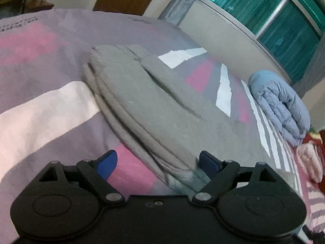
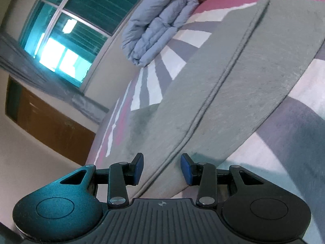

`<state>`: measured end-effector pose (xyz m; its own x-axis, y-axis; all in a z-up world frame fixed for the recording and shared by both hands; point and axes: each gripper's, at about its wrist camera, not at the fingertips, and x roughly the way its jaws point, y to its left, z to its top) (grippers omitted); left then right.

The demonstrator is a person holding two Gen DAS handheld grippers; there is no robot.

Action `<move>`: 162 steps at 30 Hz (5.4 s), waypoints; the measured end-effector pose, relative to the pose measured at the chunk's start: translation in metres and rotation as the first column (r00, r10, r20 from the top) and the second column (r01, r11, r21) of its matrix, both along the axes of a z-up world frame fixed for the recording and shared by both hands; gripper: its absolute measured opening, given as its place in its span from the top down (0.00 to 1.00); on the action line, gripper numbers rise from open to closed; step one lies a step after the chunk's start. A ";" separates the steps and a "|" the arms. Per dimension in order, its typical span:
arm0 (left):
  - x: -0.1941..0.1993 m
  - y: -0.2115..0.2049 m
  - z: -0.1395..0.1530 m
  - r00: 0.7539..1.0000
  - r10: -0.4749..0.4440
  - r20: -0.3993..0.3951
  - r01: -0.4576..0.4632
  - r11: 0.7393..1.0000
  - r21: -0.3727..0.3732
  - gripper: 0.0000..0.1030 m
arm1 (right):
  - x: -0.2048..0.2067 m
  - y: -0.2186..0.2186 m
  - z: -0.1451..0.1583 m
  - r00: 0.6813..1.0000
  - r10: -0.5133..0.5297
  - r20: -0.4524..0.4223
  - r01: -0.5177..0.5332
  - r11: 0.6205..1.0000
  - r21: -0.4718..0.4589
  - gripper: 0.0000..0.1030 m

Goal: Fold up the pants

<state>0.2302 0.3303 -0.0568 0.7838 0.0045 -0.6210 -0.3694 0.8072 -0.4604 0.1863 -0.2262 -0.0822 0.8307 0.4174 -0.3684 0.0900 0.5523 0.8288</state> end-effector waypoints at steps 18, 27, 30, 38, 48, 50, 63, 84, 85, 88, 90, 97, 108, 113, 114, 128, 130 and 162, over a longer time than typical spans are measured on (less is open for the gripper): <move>0.003 -0.030 -0.020 0.999 -0.038 0.000 0.037 0.977 0.211 0.16 | 0.013 -0.035 -0.005 0.997 -0.027 0.076 0.026 1.000 0.016 0.96; 0.000 -0.027 -0.021 0.999 -0.037 0.019 0.032 0.982 0.185 0.16 | -0.011 -0.059 -0.019 0.991 -0.133 -0.010 0.134 0.986 0.097 0.93; 0.000 -0.027 -0.022 0.999 -0.034 0.024 0.029 0.983 0.182 0.15 | -0.007 -0.069 -0.024 0.983 -0.183 -0.008 0.182 0.977 0.112 0.59; 0.004 -0.029 -0.021 0.999 -0.032 0.022 0.027 0.982 0.185 0.11 | 0.037 -0.086 -0.019 0.983 -0.181 -0.035 0.183 0.982 0.053 0.94; 0.003 -0.029 -0.022 0.999 -0.036 0.033 0.030 0.984 0.176 0.11 | -0.023 -0.077 0.026 0.984 -0.143 0.102 0.158 0.974 -0.163 0.96; 0.003 -0.029 -0.022 0.999 -0.035 0.033 0.029 0.984 0.175 0.11 | -0.016 -0.077 -0.006 0.986 -0.152 -0.064 0.139 0.975 -0.173 0.96; 0.002 -0.029 -0.023 0.999 -0.039 0.037 0.032 0.985 0.170 0.11 | -0.002 -0.139 -0.012 0.937 -0.347 -0.027 0.345 0.937 -0.056 0.50; 0.001 -0.031 -0.023 0.998 -0.044 0.039 0.037 0.984 0.177 0.09 | -0.060 -0.172 -0.023 0.896 -0.444 -0.005 0.443 0.895 -0.059 0.85; 0.001 -0.031 -0.023 0.998 -0.044 0.039 0.037 0.983 0.178 0.09 | -0.057 -0.174 -0.023 0.889 -0.457 -0.010 0.456 0.889 -0.049 0.85; 0.002 -0.031 -0.023 0.998 -0.045 0.038 0.038 0.983 0.178 0.09 | -0.048 -0.183 -0.020 0.882 -0.469 -0.038 0.466 0.882 -0.075 0.89; 0.002 -0.031 -0.023 0.998 -0.045 0.038 0.037 0.983 0.178 0.09 | -0.041 -0.184 -0.003 0.897 -0.442 0.014 0.440 0.891 -0.114 0.94; 0.003 -0.032 -0.023 0.998 -0.043 0.035 0.036 0.983 0.182 0.09 | -0.045 -0.188 -0.017 0.882 -0.467 -0.056 0.460 0.882 -0.105 0.94; 0.003 -0.034 -0.024 0.998 -0.045 0.042 0.036 0.982 0.187 0.07 | -0.099 -0.205 -0.023 0.862 -0.506 -0.026 0.507 0.862 0.021 0.77; 0.002 -0.033 -0.024 0.998 -0.045 0.043 0.036 0.982 0.185 0.07 | -0.091 -0.211 -0.028 0.854 -0.517 -0.053 0.520 0.852 0.067 0.78; 0.002 -0.033 -0.024 0.998 -0.045 0.043 0.037 0.982 0.185 0.07 | -0.086 -0.211 -0.027 0.853 -0.516 -0.078 0.520 0.853 0.047 0.79; 0.002 -0.033 -0.024 0.998 -0.045 0.044 0.036 0.982 0.184 0.07 | -0.040 -0.200 -0.024 0.921 -0.371 -0.119 0.363 0.928 -0.086 0.96; 0.002 -0.033 -0.024 0.998 -0.047 0.045 0.038 0.982 0.183 0.07 | -0.045 -0.199 -0.019 0.922 -0.379 -0.077 0.371 0.924 -0.094 0.97; 0.021 0.079 0.013 0.986 0.097 0.135 -0.106 0.993 0.059 0.42 | -0.092 -0.105 0.025 0.916 -0.385 0.115 0.402 0.864 -0.303 0.94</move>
